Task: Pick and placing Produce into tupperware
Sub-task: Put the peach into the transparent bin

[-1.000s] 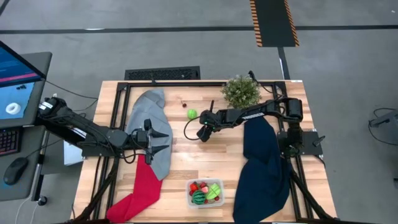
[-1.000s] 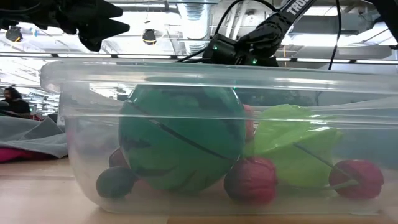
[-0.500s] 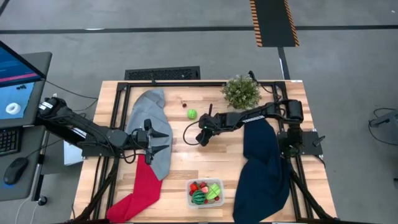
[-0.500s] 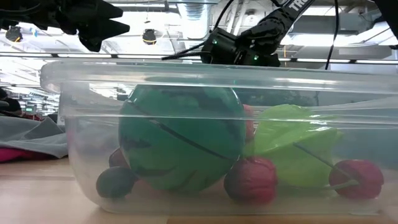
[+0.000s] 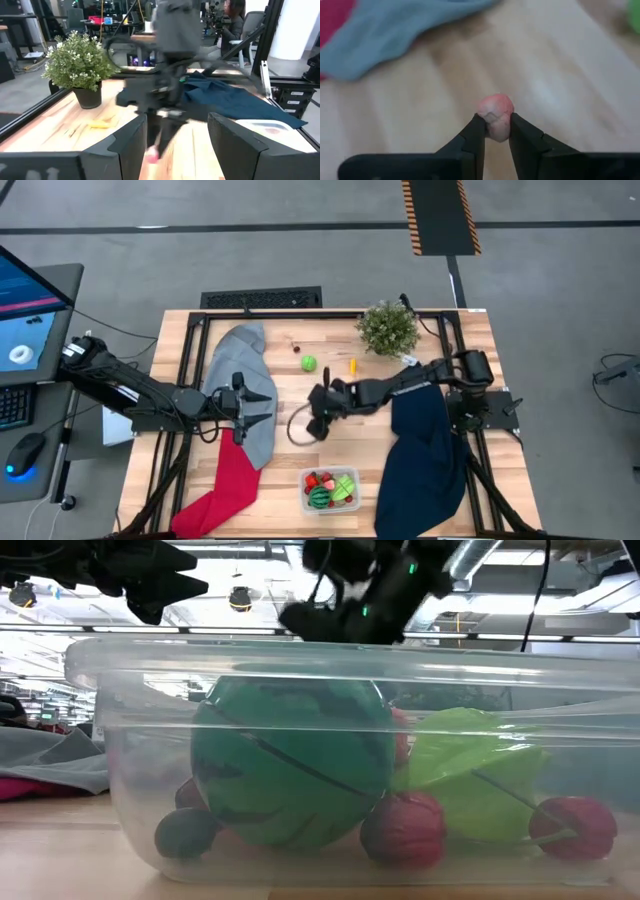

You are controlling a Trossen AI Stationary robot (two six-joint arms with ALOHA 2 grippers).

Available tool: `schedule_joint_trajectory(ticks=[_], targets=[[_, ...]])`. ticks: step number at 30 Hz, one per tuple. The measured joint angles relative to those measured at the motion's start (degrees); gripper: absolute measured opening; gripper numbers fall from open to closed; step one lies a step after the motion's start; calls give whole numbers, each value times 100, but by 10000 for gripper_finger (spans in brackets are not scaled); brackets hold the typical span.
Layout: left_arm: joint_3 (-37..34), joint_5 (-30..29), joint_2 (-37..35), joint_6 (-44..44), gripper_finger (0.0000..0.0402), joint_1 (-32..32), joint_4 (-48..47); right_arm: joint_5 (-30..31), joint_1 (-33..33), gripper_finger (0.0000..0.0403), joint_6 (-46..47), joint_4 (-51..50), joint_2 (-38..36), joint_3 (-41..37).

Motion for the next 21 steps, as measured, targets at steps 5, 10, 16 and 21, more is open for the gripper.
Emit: schedule_joint_trajectory(ticks=[5,10,16,21], targets=[[0,274,0,-3,201,0,-64,660,704,97,203,-696,0,410],[0,349,0,-119,201,0,-129,1133,1407,97,941,-1534,0,698],[0,351,0,-164,201,0,-83,1183,2037,98,1586,-1552,0,707],[0,349,0,-335,201,0,6,1426,2338,98,2002,-1552,0,707]])
